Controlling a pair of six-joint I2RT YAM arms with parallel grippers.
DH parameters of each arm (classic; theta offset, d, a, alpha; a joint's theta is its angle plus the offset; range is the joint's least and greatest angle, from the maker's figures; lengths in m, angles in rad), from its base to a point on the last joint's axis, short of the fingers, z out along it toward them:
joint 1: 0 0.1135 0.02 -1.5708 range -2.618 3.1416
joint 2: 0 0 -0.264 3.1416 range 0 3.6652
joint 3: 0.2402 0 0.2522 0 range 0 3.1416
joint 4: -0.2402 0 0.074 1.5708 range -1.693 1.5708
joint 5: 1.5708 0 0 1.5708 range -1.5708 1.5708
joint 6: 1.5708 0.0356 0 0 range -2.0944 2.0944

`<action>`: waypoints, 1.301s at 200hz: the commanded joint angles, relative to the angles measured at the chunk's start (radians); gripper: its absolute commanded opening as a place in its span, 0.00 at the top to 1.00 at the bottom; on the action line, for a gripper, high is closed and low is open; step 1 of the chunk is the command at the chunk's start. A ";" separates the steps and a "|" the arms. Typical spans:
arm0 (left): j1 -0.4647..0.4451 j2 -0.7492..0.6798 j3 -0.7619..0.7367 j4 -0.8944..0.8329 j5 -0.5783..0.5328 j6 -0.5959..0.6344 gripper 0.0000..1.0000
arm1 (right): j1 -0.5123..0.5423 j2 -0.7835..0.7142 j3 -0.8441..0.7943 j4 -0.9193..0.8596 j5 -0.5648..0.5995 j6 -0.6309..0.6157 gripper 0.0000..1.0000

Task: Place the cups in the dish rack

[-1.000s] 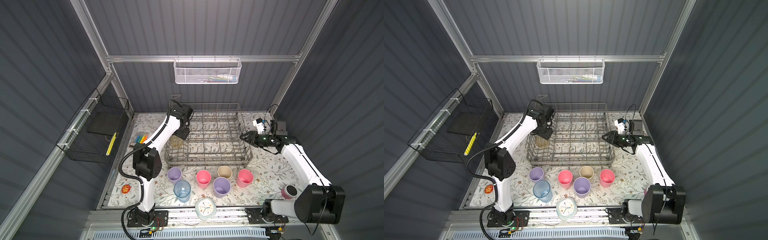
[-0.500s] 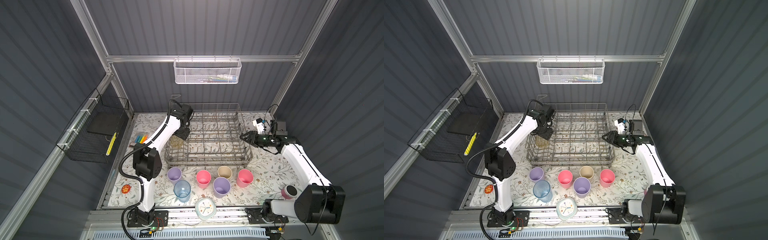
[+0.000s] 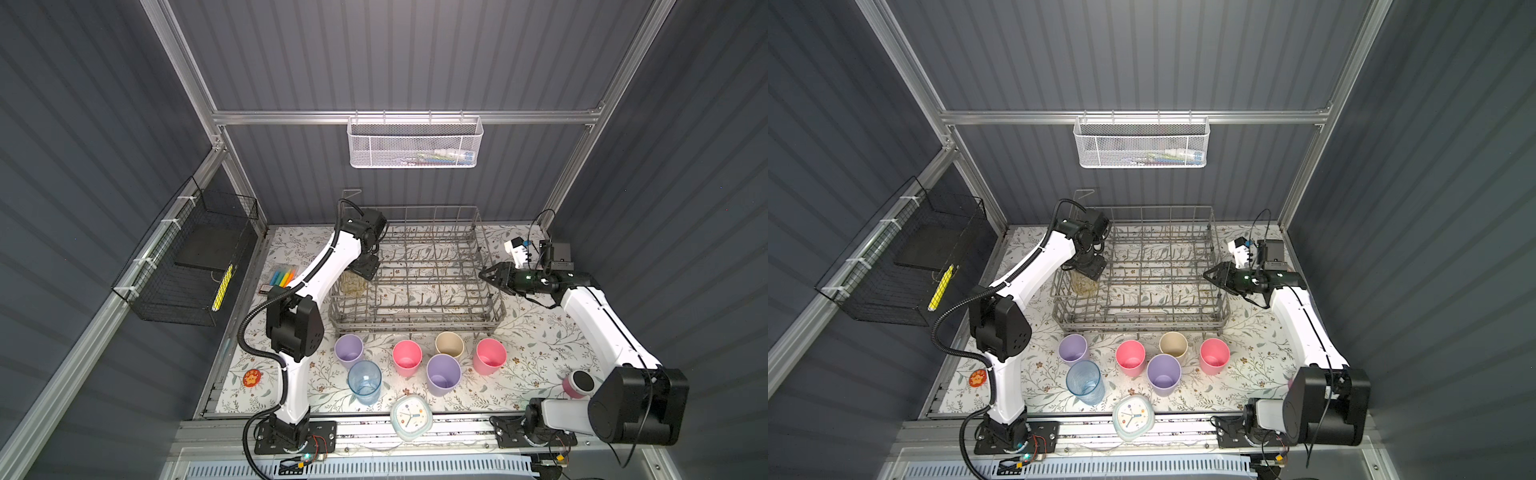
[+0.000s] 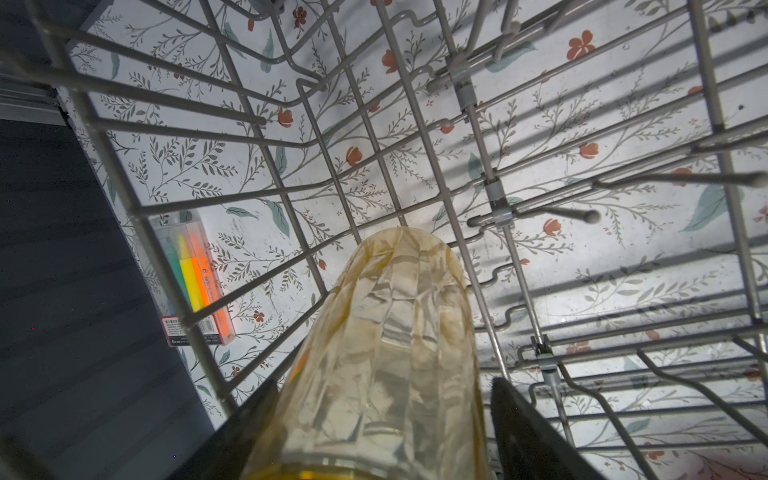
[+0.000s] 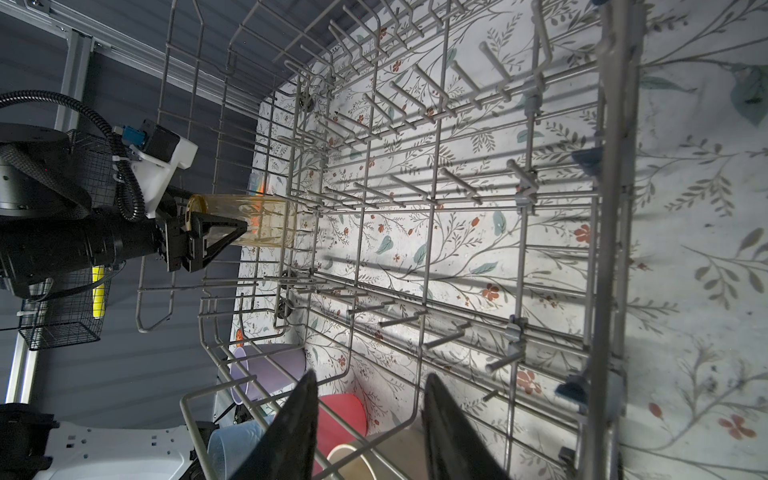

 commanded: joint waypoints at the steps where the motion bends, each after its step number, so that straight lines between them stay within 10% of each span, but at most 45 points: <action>1: -0.008 -0.022 0.014 -0.023 -0.019 -0.015 0.19 | -0.003 0.004 -0.009 0.007 -0.014 -0.004 0.57; 260: -0.025 0.005 0.094 0.048 -0.141 -0.010 0.07 | -0.003 0.015 -0.026 0.019 -0.025 0.001 0.57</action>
